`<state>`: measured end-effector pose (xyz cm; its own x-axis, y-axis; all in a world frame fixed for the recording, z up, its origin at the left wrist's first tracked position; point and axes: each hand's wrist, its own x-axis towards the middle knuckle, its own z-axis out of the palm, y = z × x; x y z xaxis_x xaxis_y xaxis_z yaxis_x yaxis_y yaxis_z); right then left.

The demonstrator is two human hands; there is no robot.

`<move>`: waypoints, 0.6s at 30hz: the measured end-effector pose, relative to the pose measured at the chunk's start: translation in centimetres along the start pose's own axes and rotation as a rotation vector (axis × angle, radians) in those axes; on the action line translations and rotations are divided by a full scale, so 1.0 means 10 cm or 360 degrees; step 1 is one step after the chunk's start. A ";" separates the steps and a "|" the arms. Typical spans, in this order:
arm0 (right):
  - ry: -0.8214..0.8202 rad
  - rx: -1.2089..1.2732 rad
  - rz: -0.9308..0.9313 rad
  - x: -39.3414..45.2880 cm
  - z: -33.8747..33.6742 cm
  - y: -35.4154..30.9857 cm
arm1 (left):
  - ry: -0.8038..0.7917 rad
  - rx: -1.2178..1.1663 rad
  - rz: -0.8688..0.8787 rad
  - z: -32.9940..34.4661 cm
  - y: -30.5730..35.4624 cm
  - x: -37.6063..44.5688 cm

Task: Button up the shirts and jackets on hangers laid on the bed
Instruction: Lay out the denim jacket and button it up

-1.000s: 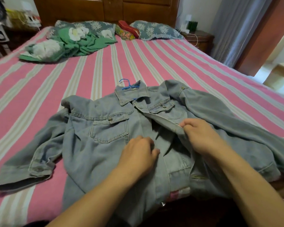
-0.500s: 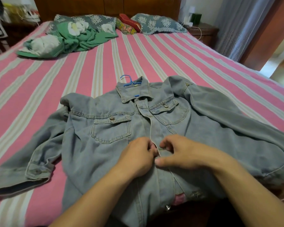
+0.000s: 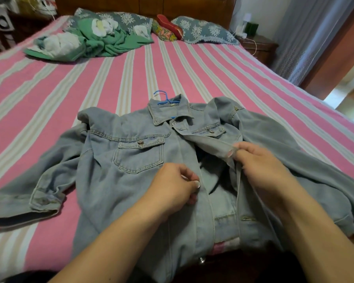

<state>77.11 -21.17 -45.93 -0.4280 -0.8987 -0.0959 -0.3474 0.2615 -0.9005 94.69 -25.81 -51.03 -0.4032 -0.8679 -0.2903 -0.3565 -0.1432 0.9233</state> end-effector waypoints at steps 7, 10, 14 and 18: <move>-0.0501 0.0499 -0.0061 -0.02 -0.01 0.02 | -0.0012 -0.0510 -0.0117 0.04 -0.01 -0.09; -0.0712 0.0580 0.0086 -0.02 -0.07 0.06 | -0.0044 -0.0657 -0.0142 0.01 0.00 -0.10; -0.0836 0.0326 0.0279 0.01 0.03 0.14 | -0.0089 -0.0826 -0.0169 -0.02 0.01 -0.10; -0.0817 0.0236 0.0314 0.00 0.11 0.12 | -0.0040 -0.0822 -0.0106 0.00 -0.02 -0.10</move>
<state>77.59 -21.28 -47.50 0.0006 -0.9035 -0.4287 -0.1655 0.4227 -0.8910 95.12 -24.89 -50.90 -0.4159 -0.8382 -0.3528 0.0777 -0.4193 0.9045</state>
